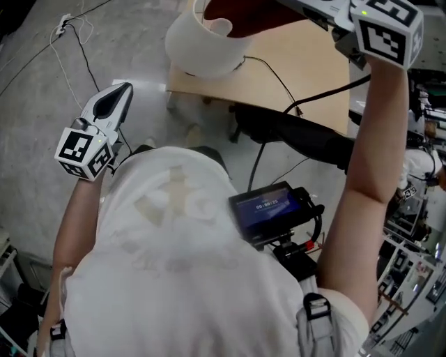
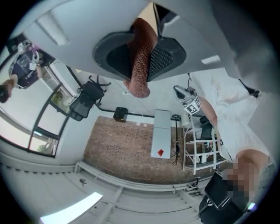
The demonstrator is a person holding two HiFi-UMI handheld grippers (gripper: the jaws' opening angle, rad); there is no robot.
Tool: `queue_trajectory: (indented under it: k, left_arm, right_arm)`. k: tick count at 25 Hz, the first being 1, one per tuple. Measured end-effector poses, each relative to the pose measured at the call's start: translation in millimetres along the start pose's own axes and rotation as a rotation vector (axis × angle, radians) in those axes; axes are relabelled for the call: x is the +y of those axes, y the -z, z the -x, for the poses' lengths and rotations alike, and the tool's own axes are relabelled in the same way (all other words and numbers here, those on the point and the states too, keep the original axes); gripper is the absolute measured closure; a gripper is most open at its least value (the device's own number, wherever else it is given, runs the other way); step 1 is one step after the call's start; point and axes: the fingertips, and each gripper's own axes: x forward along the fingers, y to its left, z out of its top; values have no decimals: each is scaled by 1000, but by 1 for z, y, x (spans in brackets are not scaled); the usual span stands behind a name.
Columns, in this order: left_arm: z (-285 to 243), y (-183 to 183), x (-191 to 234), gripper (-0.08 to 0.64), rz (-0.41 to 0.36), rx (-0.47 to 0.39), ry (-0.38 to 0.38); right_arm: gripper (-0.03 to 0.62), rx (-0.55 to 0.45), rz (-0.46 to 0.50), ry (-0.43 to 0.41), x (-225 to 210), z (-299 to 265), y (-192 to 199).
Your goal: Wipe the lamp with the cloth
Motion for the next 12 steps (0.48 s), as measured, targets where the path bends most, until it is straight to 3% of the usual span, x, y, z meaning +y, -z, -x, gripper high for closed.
queue_trajectory:
  k: [6, 12]
  left_arm:
    - [-17, -2, -10, 558, -13, 5, 114]
    - [-43, 4, -20, 558, -4, 32, 188]
  right_arm:
    - [480, -315, -96, 198, 7, 47, -6]
    - [480, -594, -237, 319, 17, 83, 33]
